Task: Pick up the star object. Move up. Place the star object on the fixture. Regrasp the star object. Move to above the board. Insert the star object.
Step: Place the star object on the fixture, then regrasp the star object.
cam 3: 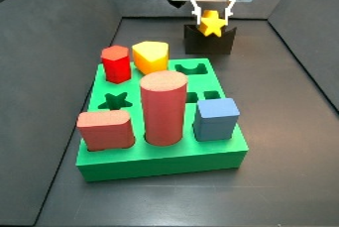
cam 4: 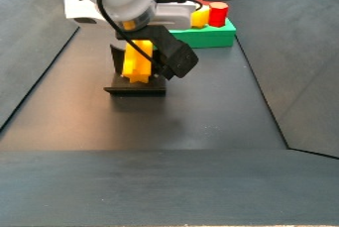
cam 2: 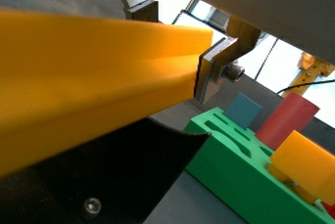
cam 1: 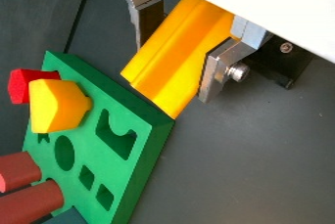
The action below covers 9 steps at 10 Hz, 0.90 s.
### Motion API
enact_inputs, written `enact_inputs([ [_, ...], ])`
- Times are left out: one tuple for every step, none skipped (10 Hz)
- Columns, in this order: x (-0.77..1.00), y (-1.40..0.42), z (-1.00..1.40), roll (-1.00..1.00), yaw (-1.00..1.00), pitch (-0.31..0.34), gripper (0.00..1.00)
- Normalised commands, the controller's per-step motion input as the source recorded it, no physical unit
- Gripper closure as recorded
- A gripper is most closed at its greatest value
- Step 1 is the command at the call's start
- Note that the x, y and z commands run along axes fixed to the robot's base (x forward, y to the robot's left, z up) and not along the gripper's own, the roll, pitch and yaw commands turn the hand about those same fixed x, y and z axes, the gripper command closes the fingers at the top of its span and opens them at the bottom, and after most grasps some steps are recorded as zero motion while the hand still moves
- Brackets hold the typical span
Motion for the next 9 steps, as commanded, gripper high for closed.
enact_inputs([
  [0.00,0.00,0.00,0.00,0.00,0.000,0.00],
  [0.00,0.00,1.00,-0.05,0.01,-0.029,0.00],
  [0.00,0.00,1.00,-0.05,0.02,-0.028,0.00],
  [-0.02,0.01,1.00,-0.03,0.03,-0.014,0.00],
  [-0.03,0.00,1.00,0.00,0.03,0.005,0.00],
  [-0.03,0.00,1.00,0.03,0.03,0.020,0.00],
  [-0.03,0.01,0.82,0.04,0.03,0.045,0.00],
  [-0.03,0.01,0.63,0.04,0.02,0.063,0.00],
  [-0.03,0.01,0.51,0.05,0.01,0.072,0.00],
])
